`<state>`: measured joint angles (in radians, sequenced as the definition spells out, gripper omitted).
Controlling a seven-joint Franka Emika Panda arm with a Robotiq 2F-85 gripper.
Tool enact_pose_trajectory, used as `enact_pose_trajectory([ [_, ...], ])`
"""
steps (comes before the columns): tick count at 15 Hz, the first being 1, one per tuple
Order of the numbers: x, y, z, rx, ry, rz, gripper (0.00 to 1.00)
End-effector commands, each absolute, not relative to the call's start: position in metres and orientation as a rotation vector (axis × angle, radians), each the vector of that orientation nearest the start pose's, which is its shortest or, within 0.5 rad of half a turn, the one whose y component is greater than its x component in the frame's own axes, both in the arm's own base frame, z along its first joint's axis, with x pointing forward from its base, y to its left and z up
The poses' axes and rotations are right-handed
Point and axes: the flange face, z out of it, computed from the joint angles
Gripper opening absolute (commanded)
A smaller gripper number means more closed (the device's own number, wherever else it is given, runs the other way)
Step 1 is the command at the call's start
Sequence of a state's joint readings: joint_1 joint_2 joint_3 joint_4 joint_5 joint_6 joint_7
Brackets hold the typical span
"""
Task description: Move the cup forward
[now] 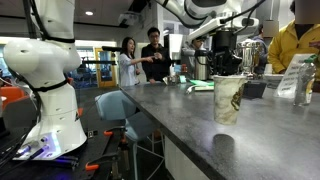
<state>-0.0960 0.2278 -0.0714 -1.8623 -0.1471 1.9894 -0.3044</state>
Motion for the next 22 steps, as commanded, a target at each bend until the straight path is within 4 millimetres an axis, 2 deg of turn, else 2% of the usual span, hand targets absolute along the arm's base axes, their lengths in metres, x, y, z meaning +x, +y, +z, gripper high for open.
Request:
enact_pose_trajectory([
  [1, 0.565, -0.110, 0.398, -3.236, -0.232, 0.157, 0.03],
  [5, 0.543, -0.103, 0.391, -3.208, -0.226, 0.132, 0.03],
  [8, 0.534, -0.095, 0.385, -3.196, -0.242, 0.094, 0.03],
  [15, 0.532, -0.082, 0.372, -3.189, -0.291, 0.093, 0.03],
  [22, 0.536, -0.081, 0.371, -3.182, -0.276, 0.107, 0.03],
])
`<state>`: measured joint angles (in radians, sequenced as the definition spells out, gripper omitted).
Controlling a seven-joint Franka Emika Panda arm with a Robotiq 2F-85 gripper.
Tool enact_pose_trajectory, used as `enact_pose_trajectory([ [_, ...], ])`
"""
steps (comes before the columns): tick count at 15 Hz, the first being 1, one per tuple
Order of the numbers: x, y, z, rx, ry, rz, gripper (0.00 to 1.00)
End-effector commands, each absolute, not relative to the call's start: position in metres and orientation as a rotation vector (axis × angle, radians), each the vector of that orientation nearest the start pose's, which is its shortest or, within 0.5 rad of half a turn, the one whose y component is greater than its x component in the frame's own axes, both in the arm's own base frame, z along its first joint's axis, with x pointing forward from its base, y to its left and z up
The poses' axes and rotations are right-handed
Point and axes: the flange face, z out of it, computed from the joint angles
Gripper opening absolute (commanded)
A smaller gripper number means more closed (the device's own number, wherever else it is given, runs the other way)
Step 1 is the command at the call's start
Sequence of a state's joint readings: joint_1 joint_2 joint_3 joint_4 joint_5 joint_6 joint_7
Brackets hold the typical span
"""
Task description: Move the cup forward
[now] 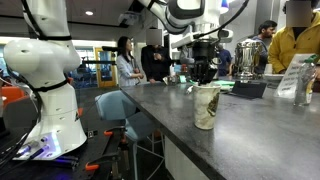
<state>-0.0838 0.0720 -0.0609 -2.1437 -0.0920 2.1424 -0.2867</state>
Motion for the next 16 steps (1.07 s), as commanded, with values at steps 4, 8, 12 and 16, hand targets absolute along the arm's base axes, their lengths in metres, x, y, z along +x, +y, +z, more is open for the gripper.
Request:
enact_pose_trajectory([
  [4, 0.539, -0.082, 0.373, -3.183, -0.274, 0.110, 0.54],
  [8, 0.541, -0.082, 0.382, -3.192, -0.286, 0.116, 0.83],
  [12, 0.539, -0.079, 0.397, -3.202, -0.275, 0.147, 1.00],
  [16, 0.527, -0.069, 0.428, -3.168, -0.345, 0.149, 1.00],
])
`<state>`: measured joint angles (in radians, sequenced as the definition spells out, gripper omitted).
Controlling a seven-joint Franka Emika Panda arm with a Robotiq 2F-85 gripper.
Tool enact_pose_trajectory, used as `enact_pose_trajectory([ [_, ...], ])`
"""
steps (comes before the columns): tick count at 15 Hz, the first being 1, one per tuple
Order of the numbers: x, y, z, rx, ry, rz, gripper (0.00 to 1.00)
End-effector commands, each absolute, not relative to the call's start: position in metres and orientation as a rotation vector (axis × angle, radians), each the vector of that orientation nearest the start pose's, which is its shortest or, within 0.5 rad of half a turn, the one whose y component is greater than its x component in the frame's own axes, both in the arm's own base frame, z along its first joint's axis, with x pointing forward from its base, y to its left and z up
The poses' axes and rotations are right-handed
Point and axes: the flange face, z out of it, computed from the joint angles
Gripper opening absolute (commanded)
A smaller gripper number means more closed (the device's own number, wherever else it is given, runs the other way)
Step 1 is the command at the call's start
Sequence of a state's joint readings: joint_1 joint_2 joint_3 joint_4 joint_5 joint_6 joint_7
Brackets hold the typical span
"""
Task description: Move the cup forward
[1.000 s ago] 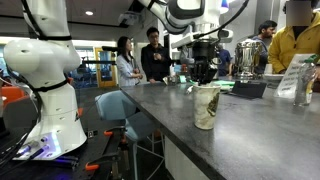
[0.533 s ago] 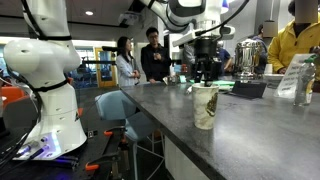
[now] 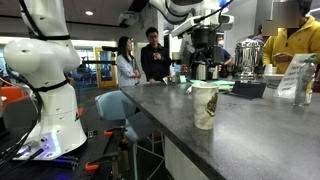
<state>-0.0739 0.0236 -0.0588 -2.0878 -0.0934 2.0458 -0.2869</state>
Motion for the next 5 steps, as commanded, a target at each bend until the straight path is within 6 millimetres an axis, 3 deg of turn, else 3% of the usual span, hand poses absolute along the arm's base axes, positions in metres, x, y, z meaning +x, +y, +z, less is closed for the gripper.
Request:
enact_pose_trajectory([
  [1, 0.523, -0.066, 0.437, -3.174, -0.350, 0.129, 1.00],
  [5, 0.515, -0.065, 0.459, -3.200, -0.374, 0.111, 1.00],
])
